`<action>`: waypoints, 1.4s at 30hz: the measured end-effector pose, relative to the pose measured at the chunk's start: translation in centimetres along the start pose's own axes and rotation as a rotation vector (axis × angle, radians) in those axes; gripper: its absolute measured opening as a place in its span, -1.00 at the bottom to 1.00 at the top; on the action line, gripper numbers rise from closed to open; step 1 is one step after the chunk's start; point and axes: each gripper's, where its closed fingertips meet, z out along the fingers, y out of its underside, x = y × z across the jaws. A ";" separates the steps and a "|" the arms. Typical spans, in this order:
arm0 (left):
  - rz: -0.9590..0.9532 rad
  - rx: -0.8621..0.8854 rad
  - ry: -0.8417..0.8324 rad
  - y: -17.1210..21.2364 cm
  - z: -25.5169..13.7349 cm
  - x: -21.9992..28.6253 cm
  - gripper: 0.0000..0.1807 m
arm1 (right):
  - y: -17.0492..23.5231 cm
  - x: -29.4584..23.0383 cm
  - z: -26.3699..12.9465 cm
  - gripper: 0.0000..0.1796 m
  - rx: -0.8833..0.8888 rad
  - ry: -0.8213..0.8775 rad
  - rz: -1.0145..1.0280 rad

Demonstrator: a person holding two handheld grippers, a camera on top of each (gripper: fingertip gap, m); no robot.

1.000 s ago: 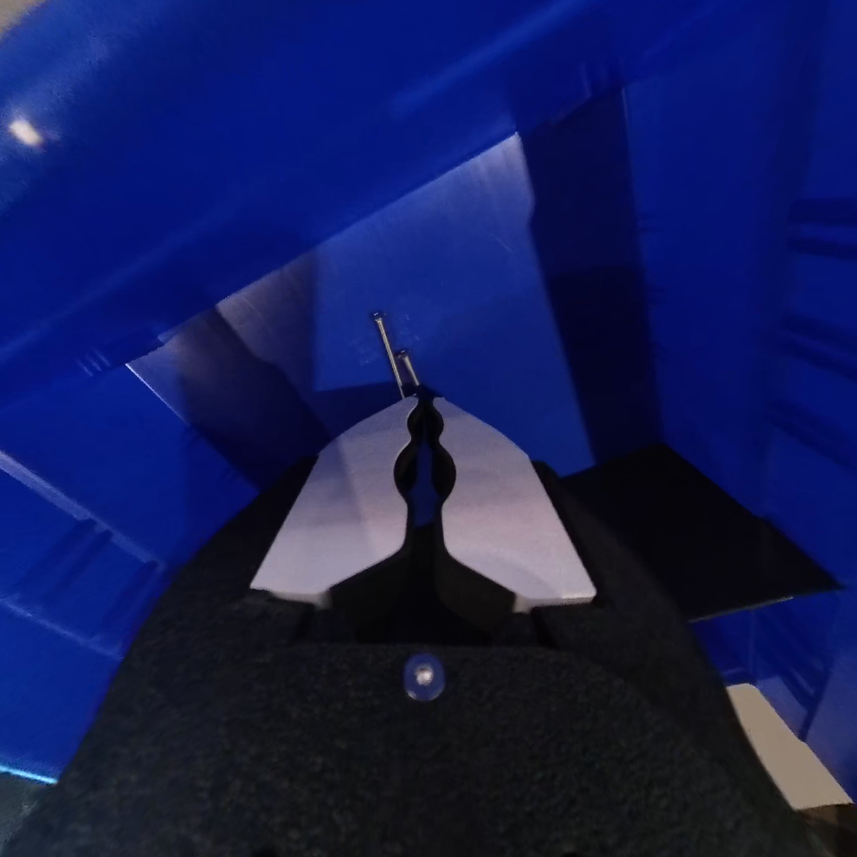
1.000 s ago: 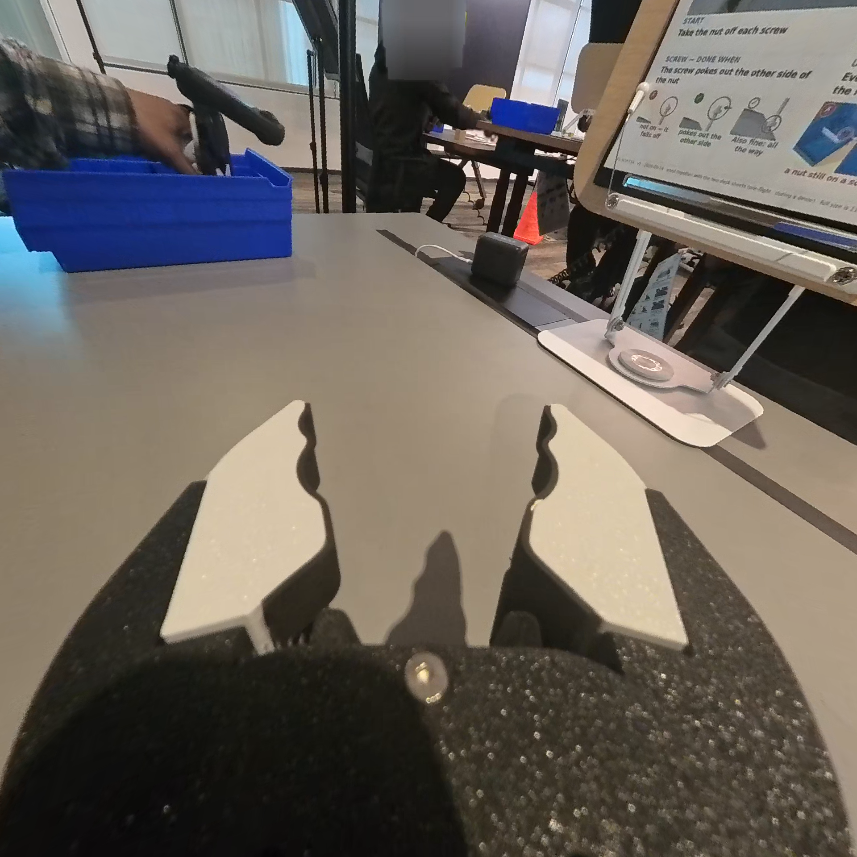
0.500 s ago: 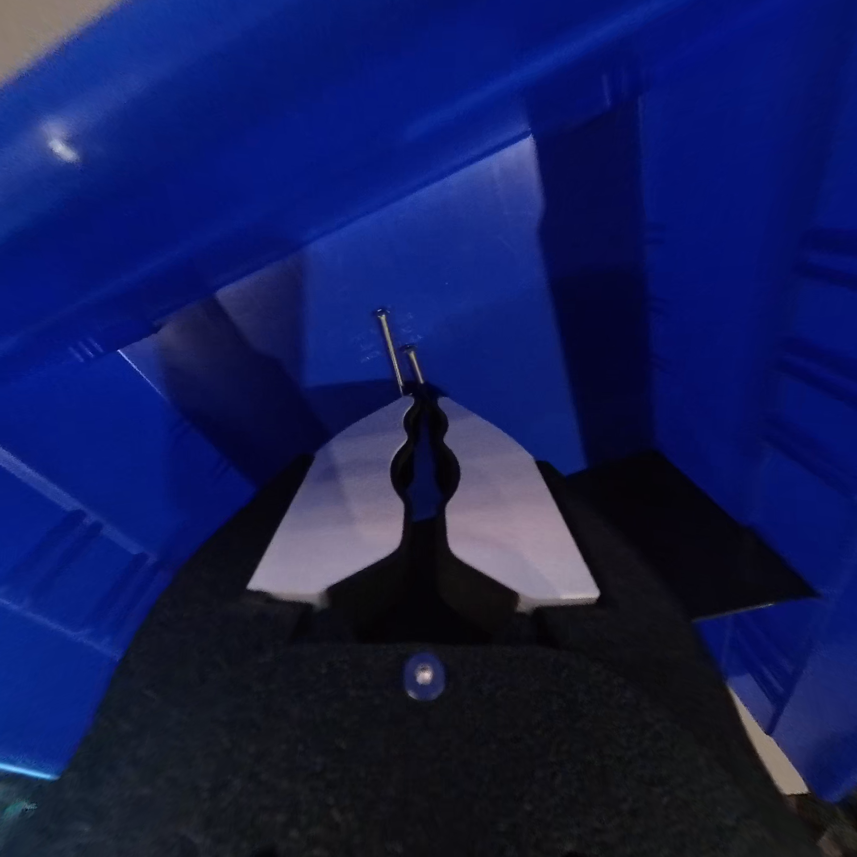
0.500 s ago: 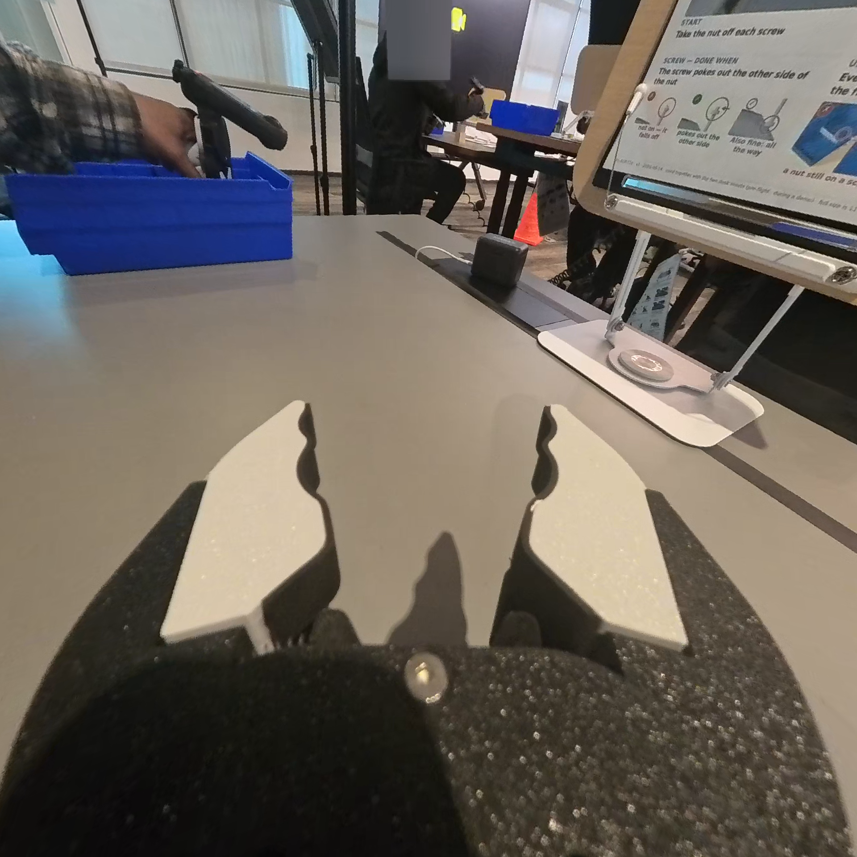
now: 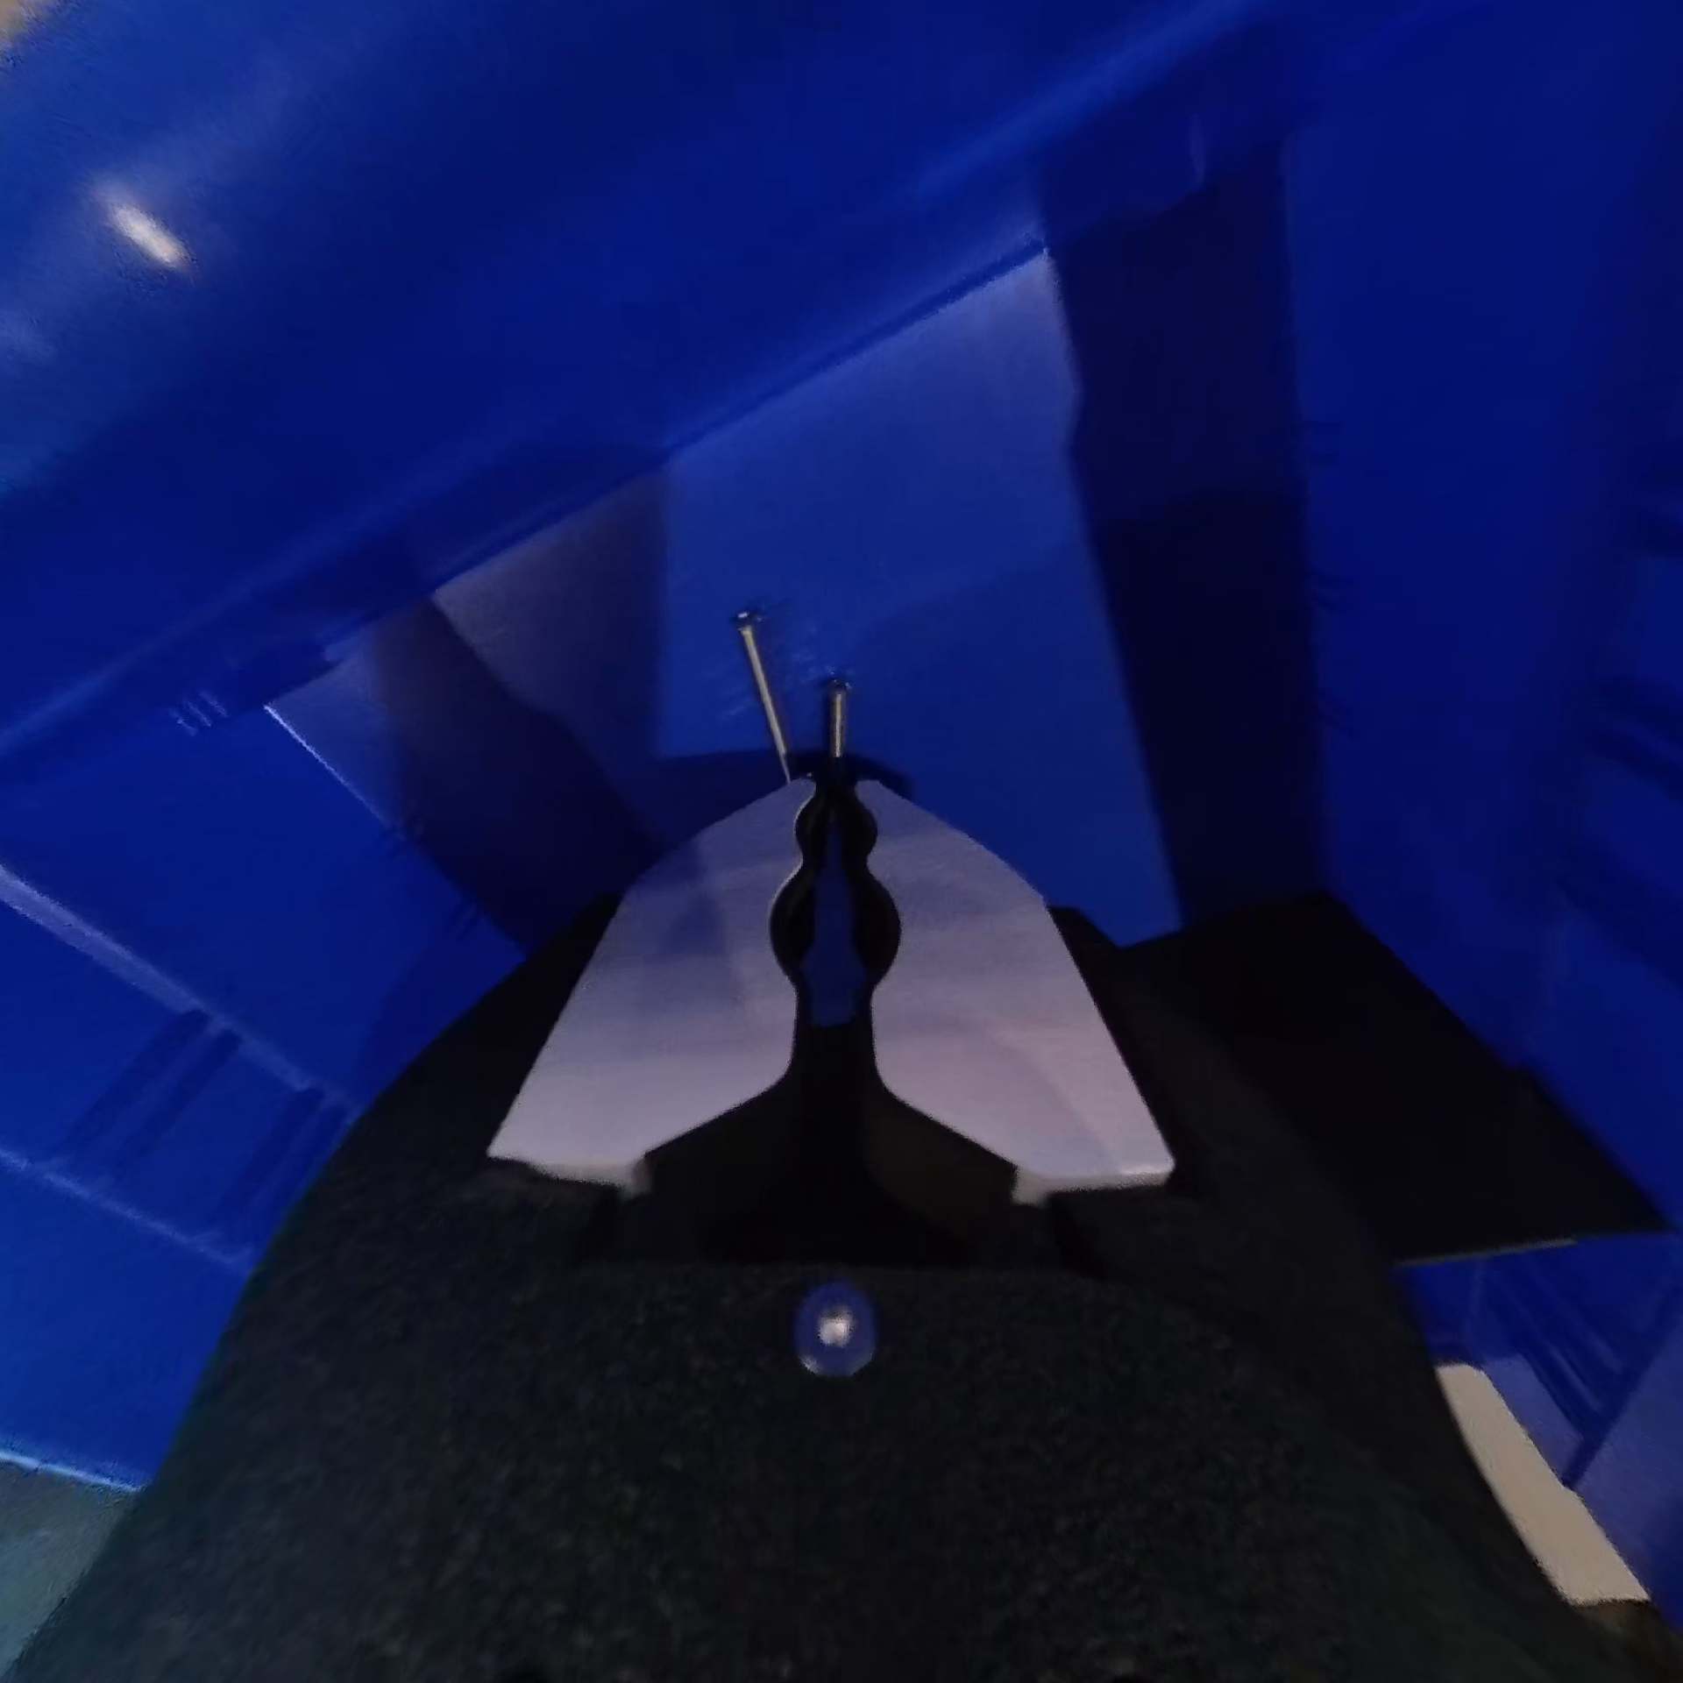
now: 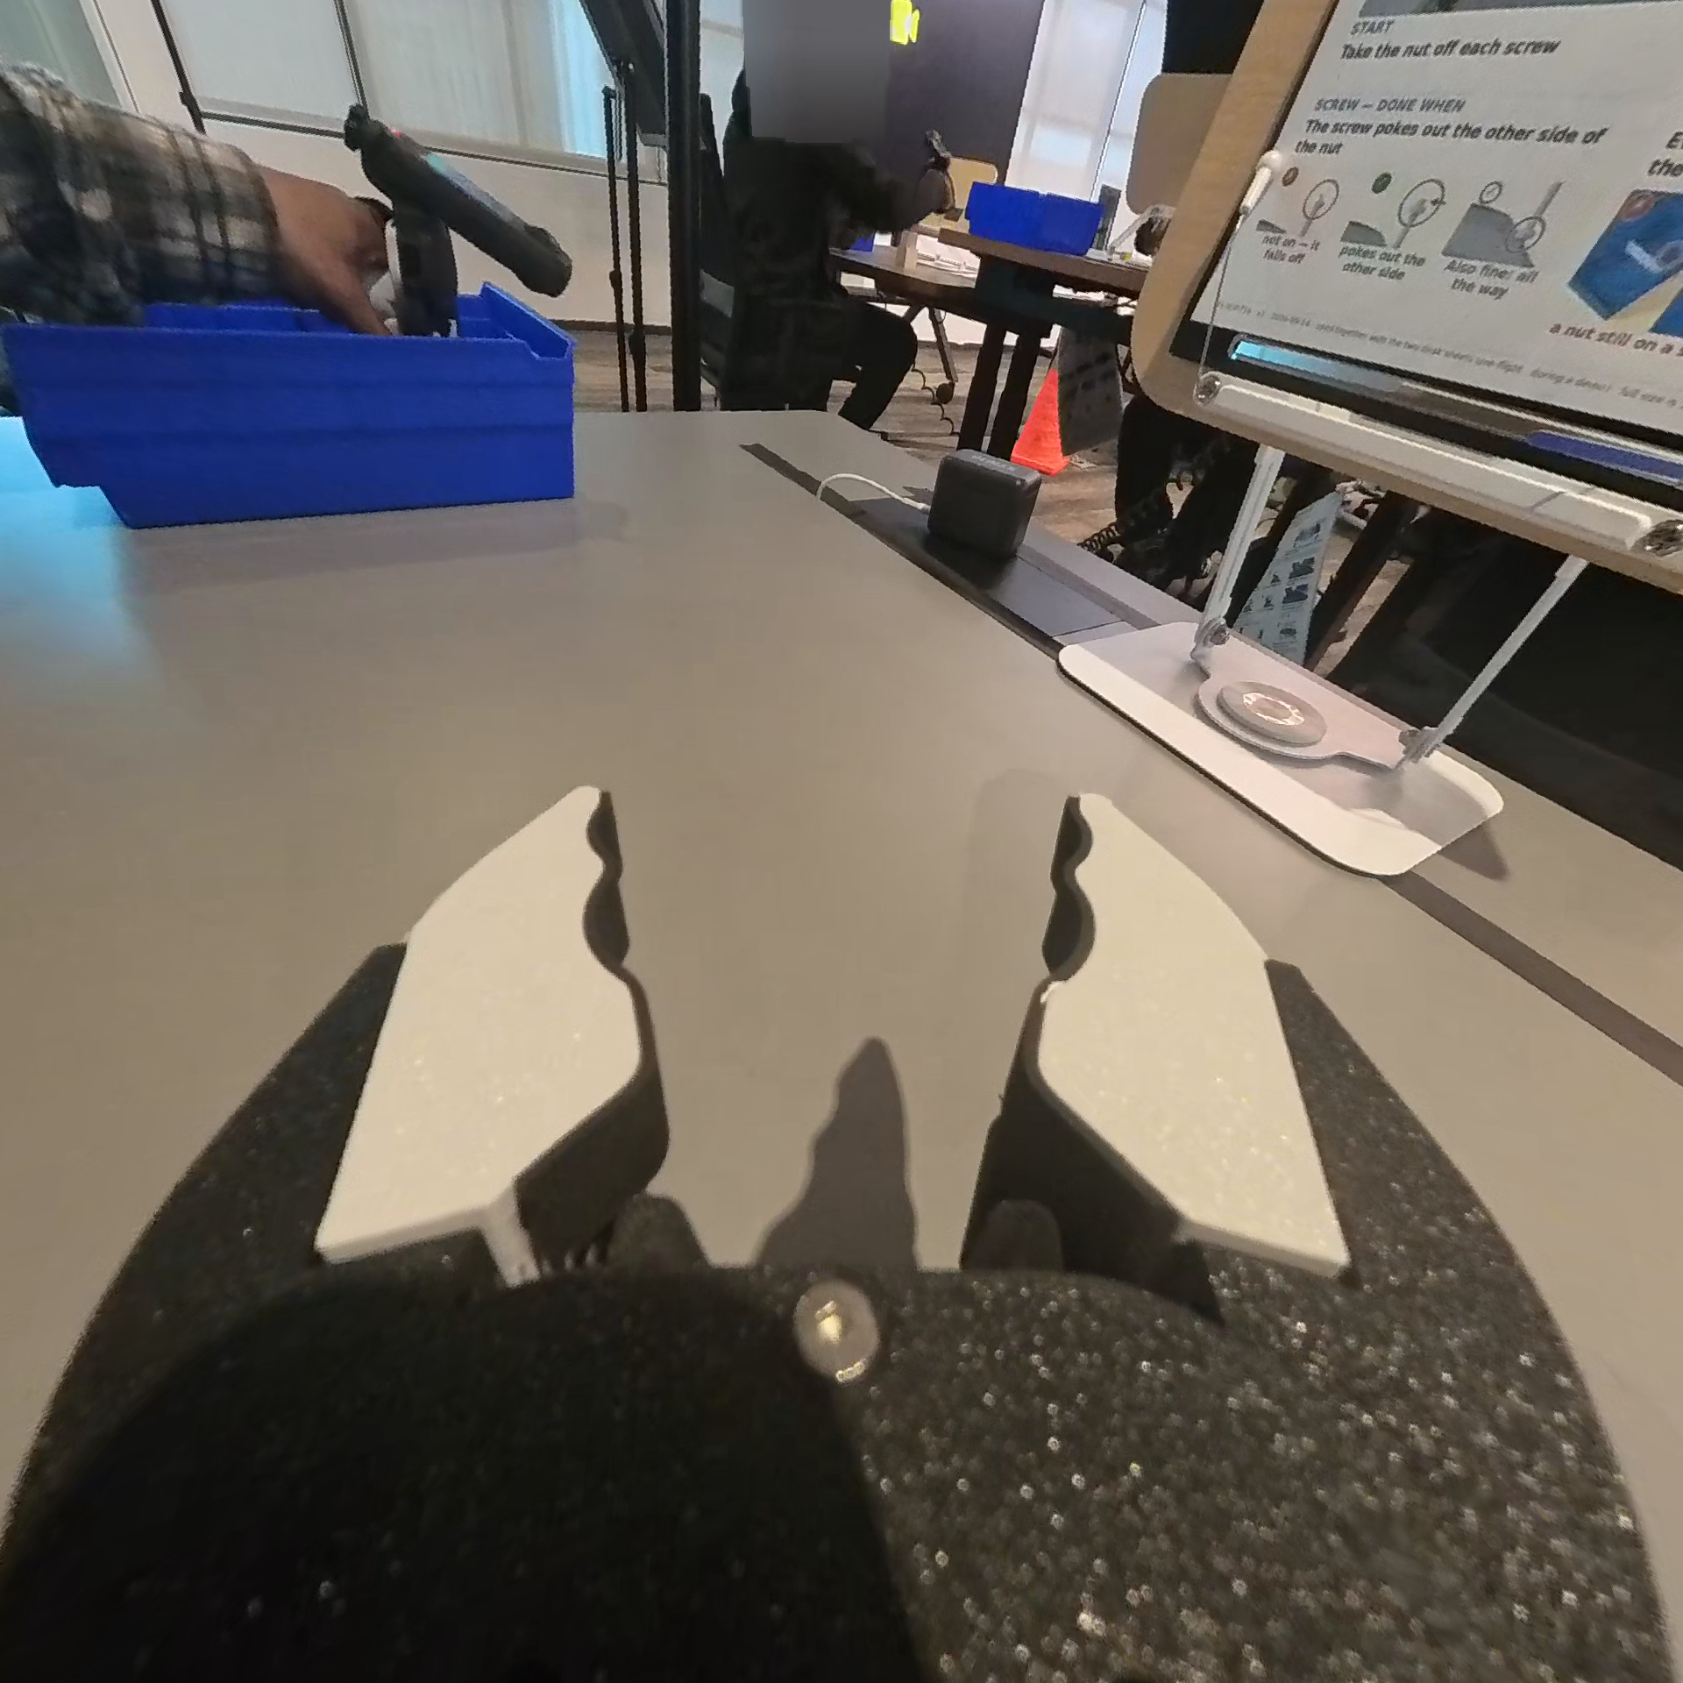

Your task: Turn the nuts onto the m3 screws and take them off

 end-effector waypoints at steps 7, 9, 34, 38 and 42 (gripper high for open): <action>-0.017 0.080 -0.016 0.2 -1.7 -0.6 -0.97 | -0.2 0.1 -0.2 0.00 0.012 0.000 0.004; -0.017 0.100 -0.029 0.5 -2.7 -0.8 -0.97 | -0.2 0.0 -0.2 0.00 0.011 -0.001 0.003; 0.132 0.439 0.262 -8.2 -6.4 27.3 -0.98 | 0.1 -0.1 0.0 0.00 -0.008 -0.011 0.013; 0.039 0.381 0.316 -9.3 -2.3 29.0 -0.98 | 0.1 -0.2 0.0 0.00 -0.010 -0.017 0.021; 0.000 0.365 0.312 -9.7 -1.3 29.5 -0.98 | 0.2 -0.4 0.2 0.00 -0.022 -0.023 0.014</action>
